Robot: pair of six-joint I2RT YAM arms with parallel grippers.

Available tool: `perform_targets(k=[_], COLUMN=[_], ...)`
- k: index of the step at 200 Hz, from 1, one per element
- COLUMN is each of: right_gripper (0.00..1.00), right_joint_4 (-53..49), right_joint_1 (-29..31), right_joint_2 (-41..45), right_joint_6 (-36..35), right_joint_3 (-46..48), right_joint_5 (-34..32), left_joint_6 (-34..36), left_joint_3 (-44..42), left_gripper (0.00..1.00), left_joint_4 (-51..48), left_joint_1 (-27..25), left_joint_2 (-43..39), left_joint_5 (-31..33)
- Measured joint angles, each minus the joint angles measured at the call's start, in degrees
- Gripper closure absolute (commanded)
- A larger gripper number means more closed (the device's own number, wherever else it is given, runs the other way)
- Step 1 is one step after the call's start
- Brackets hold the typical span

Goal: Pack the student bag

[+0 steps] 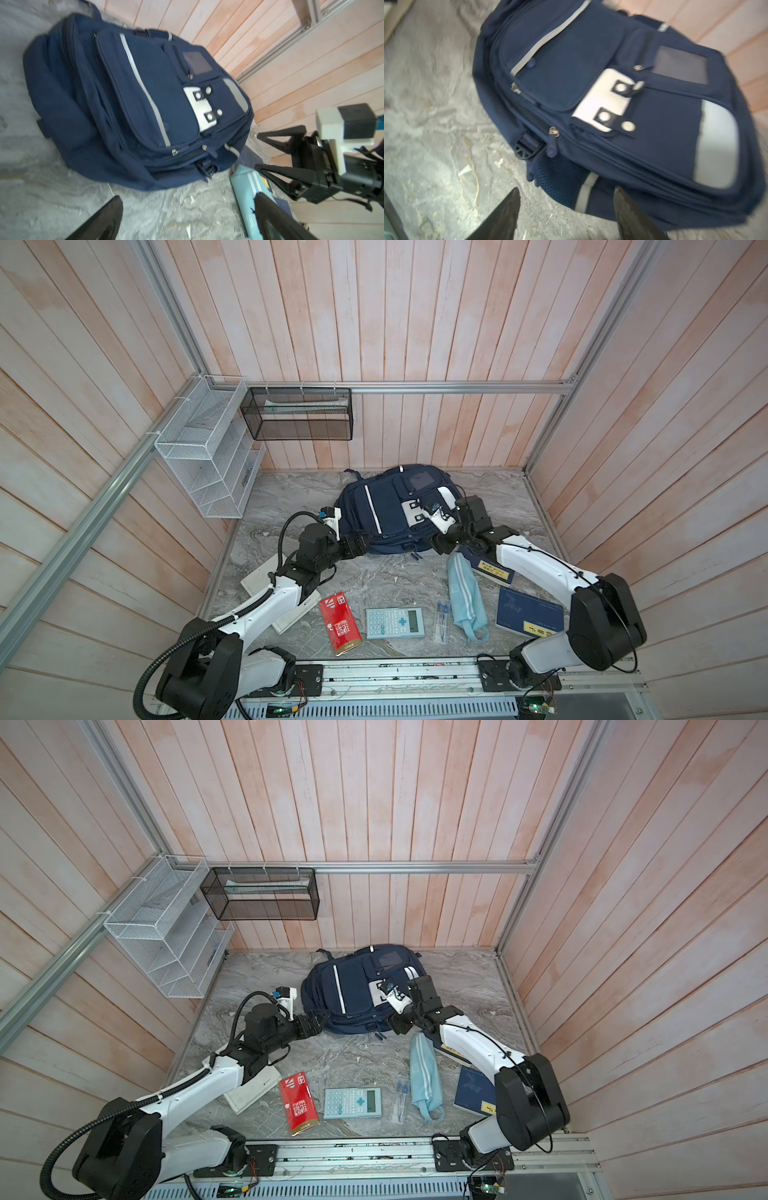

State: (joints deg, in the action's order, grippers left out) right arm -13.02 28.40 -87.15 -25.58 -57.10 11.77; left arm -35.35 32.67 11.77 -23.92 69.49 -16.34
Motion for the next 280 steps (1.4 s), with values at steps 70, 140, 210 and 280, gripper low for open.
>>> perform_targets(k=[70,140,210,280], right_gripper=[0.78,1.0,1.0,1.0], right_joint_4=[-1.7,-0.6,0.5,1.2], right_joint_1=[1.6,3.2,5.0,6.0], right_joint_2=[-15.2,-15.5,-13.1,-12.3], right_joint_6=[-13.4,-10.9,-2.4,1.0], right_joint_3=[-4.7,-6.2,-6.1,-5.8], right_joint_5=[-8.5,-5.1,1.8,7.4], left_joint_6=[-7.0,-1.3,5.3,10.4], left_joint_3=[-11.4,-10.6,-10.3,-4.8], left_gripper=[0.07,0.3,0.53,0.68], left_joint_4=[4.2,6.5,20.9,30.1], left_joint_1=[-5.6,-14.6,-19.6,-22.6], left_joint_2=[-4.6,-2.6,14.6,23.1], left_joint_5=[-0.5,10.0,18.9,26.5])
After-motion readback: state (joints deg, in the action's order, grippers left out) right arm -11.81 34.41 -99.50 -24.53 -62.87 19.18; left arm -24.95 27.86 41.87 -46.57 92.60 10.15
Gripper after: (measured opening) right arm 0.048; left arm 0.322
